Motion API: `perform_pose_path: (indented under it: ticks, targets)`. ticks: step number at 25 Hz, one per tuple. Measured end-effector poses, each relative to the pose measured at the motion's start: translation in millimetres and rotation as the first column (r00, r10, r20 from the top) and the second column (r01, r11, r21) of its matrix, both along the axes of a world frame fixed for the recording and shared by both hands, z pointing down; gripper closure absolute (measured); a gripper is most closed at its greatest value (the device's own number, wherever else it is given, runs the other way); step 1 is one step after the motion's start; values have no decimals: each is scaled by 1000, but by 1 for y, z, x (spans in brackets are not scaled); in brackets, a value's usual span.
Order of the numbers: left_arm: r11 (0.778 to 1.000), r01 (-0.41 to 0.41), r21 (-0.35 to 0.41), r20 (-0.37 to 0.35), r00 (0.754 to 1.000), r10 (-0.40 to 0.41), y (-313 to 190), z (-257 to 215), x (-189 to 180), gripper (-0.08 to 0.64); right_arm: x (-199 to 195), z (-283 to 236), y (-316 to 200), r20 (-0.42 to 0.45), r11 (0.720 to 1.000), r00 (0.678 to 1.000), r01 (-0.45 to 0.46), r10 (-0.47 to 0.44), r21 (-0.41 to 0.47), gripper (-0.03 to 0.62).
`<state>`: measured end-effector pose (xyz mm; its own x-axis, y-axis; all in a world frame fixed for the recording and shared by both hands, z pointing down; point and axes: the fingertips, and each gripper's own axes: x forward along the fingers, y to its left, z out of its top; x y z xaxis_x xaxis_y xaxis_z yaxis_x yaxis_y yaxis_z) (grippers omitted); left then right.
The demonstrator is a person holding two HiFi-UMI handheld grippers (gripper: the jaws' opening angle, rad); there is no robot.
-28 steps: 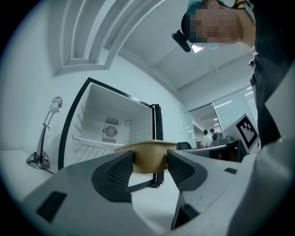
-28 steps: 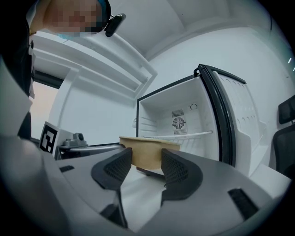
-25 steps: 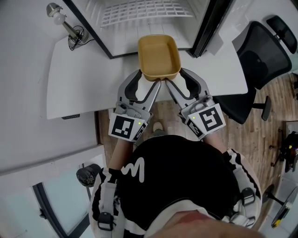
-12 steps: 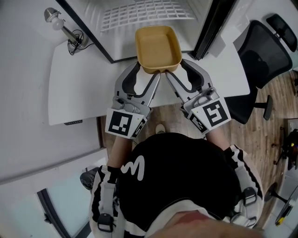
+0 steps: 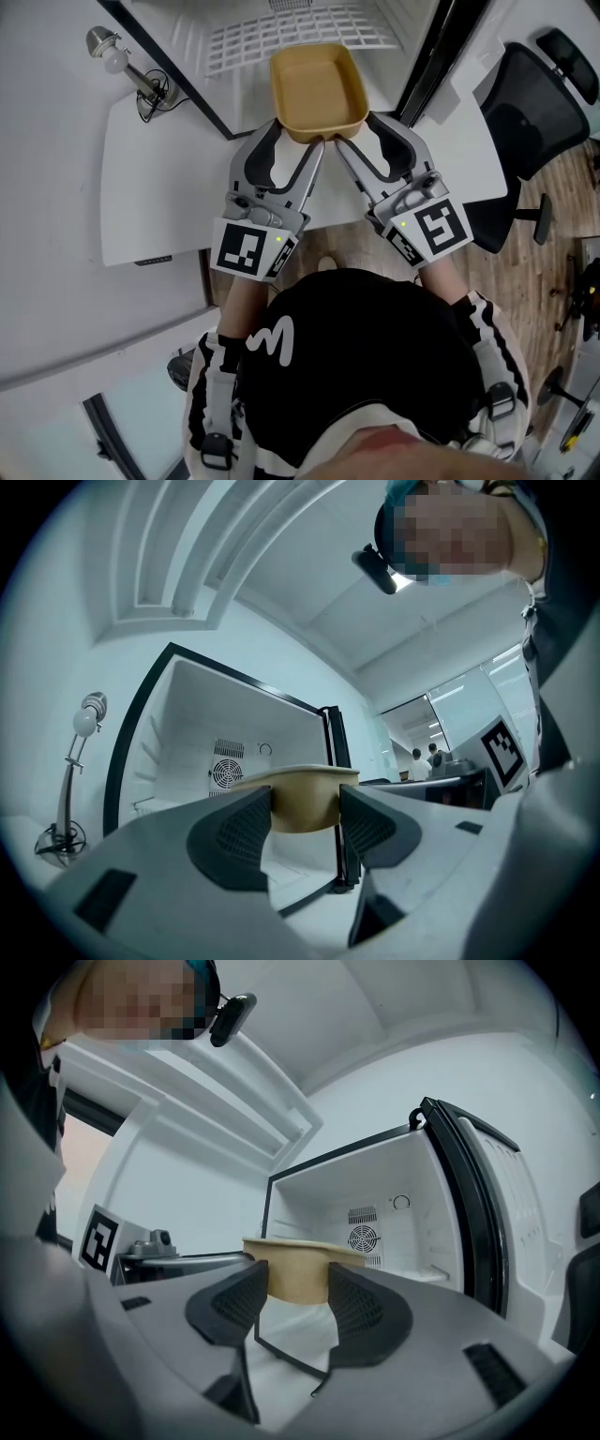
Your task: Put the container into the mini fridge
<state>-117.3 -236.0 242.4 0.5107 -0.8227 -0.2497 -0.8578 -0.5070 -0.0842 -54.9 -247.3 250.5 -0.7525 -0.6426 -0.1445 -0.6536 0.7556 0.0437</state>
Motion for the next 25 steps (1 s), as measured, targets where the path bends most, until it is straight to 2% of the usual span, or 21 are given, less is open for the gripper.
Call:
perform_pose_path:
  ticks: [25]
  targets:
    - [1000, -22, -13, -48, 999, 21, -37, -6, -20, 330, -18, -9, -35, 24, 999, 999, -48, 48, 22, 383]
